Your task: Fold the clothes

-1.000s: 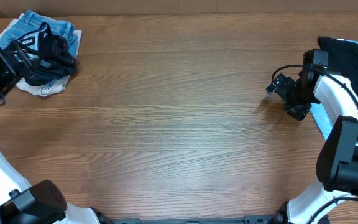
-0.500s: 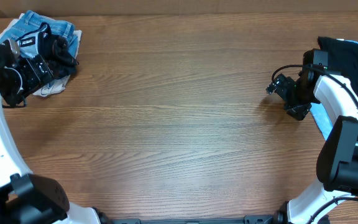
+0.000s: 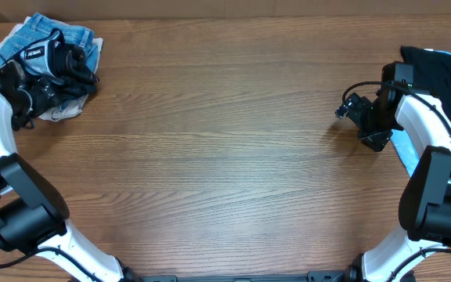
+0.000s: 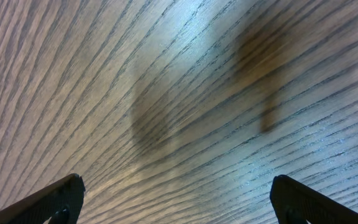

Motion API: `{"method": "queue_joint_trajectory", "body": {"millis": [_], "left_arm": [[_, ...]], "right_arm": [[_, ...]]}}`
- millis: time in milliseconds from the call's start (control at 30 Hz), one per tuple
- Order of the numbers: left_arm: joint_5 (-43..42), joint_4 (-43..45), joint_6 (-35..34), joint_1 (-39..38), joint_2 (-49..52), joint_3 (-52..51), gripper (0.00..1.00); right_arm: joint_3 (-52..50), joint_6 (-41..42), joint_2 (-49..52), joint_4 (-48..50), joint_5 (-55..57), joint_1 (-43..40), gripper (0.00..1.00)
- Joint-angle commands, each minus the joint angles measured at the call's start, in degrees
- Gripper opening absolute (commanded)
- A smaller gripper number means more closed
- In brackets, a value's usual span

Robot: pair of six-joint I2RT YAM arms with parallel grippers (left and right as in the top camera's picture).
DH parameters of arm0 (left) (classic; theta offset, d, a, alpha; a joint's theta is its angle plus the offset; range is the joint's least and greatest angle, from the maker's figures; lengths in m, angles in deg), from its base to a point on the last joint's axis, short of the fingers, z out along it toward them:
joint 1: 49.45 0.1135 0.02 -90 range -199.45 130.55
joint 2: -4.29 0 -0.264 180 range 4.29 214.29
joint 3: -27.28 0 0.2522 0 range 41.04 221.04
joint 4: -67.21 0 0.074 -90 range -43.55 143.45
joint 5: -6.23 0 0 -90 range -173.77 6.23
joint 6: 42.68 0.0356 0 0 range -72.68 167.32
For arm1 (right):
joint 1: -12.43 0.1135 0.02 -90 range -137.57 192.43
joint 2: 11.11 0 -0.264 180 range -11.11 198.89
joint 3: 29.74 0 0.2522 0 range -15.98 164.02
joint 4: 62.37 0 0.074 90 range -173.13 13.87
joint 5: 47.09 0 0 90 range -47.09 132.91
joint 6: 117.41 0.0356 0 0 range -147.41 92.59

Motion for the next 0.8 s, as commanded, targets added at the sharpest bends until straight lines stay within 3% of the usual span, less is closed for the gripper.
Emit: {"method": "queue_joint_trajectory", "body": {"millis": [0, 567, 767], "left_arm": [[-2.4, 3.5, 6.3, 2.6, 1.3, 0.0, 0.82], [-7.2, 15.6, 9.2, 3.3, 13.0, 0.0, 0.84], [-10.2, 17.0, 9.0, 3.2, 13.0, 0.4, 0.7]], "right_arm": [[-0.3, -0.2, -1.8, 0.2, 0.6, 0.0, 1.0], [-0.3, -0.2, -1.8, 0.1, 0.6, 0.0, 1.0], [-0.3, -0.2, -1.8, 0.2, 0.6, 0.0, 1.0]]}}
